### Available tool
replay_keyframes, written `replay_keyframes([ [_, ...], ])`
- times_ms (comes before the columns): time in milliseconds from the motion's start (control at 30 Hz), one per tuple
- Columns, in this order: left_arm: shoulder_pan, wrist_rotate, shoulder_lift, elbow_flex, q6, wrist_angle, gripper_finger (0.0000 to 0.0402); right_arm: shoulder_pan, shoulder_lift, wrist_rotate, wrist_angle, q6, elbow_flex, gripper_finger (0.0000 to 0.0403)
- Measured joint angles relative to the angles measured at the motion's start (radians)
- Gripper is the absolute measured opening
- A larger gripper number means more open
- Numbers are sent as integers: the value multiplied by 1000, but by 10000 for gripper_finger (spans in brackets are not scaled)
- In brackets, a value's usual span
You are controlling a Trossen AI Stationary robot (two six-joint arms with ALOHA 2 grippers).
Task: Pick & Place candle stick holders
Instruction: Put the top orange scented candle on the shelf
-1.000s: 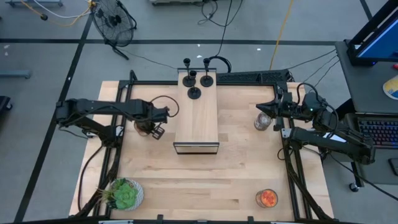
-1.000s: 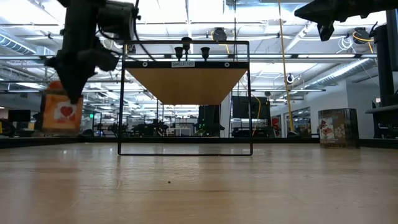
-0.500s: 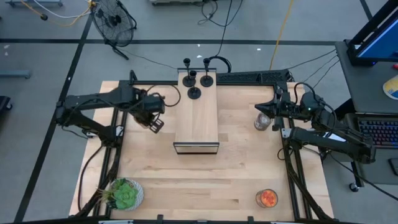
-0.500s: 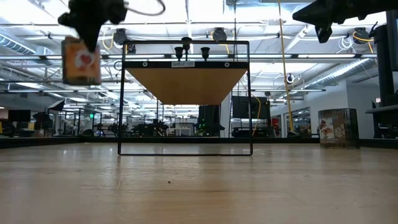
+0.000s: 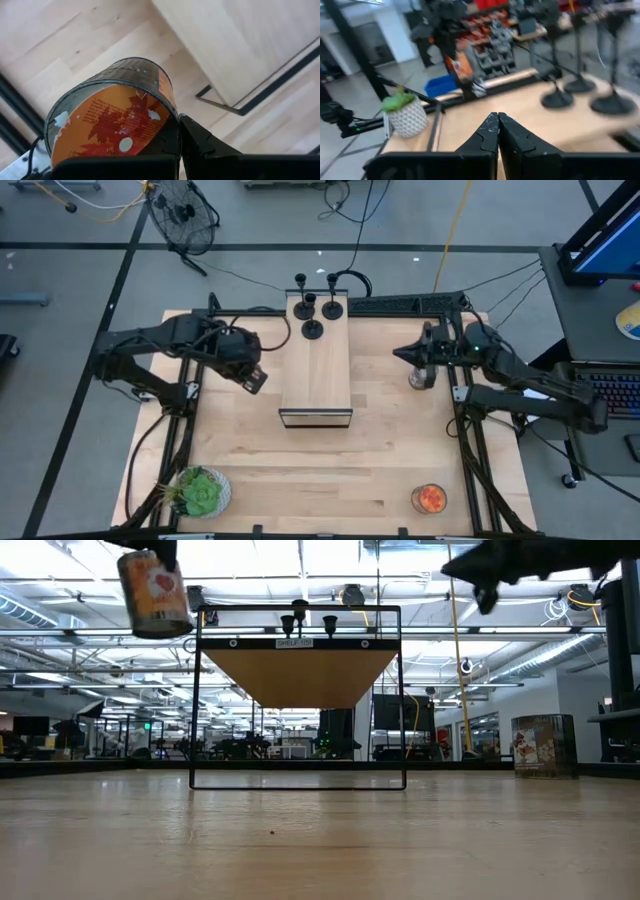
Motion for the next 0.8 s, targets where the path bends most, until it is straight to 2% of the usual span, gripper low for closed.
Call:
replay_keyframes([
  [333,-30,-1,130,176,54,8,0,143,305,-29,440,-103,0,2],
  [467,-30,-1,192,270,94,8,0,187,422,-29,585,-103,0,21],
  [667,-30,1,285,397,173,4,0,231,556,-26,581,-108,95,72],
  [800,-29,14,335,449,206,1,0,253,625,-8,442,-171,213,111],
])
